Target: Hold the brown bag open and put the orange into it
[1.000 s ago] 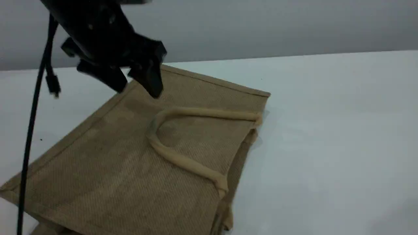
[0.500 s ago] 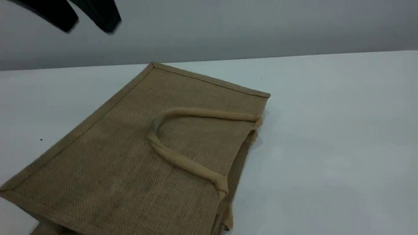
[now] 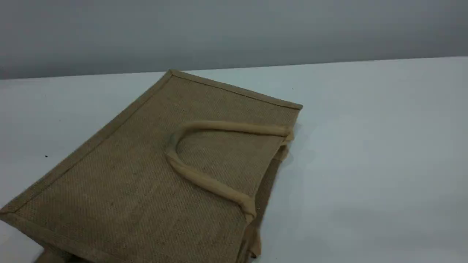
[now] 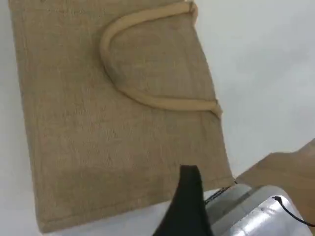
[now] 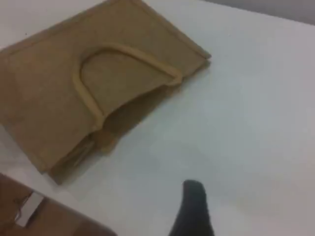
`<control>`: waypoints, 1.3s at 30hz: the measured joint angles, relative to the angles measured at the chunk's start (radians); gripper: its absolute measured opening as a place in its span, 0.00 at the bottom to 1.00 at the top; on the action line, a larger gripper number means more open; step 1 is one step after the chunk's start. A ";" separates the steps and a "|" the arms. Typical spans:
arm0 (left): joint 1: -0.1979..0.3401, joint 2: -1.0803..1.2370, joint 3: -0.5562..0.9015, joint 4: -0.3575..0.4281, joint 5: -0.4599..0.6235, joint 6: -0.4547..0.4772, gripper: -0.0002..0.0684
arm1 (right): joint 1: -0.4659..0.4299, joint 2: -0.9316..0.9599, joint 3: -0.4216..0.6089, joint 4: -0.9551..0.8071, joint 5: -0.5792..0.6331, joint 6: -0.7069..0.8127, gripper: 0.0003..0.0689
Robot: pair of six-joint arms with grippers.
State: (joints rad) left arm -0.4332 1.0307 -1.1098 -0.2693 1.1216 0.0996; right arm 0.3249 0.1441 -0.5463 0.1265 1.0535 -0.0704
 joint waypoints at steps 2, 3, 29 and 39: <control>0.000 -0.067 0.034 0.000 0.021 -0.001 0.83 | 0.000 -0.049 0.032 0.001 0.002 0.000 0.71; 0.000 -0.102 0.050 0.000 0.033 -0.005 0.83 | 0.000 -0.067 0.039 0.001 0.006 0.002 0.71; 0.002 -0.831 0.532 0.269 0.012 -0.122 0.83 | 0.001 -0.144 0.041 0.007 0.013 0.002 0.71; 0.002 -0.873 0.603 0.297 -0.060 -0.129 0.83 | 0.001 -0.144 0.041 0.005 0.013 0.002 0.71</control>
State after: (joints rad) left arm -0.4312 0.1574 -0.5065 0.0275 1.0620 -0.0298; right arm 0.3258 0.0000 -0.5057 0.1313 1.0660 -0.0682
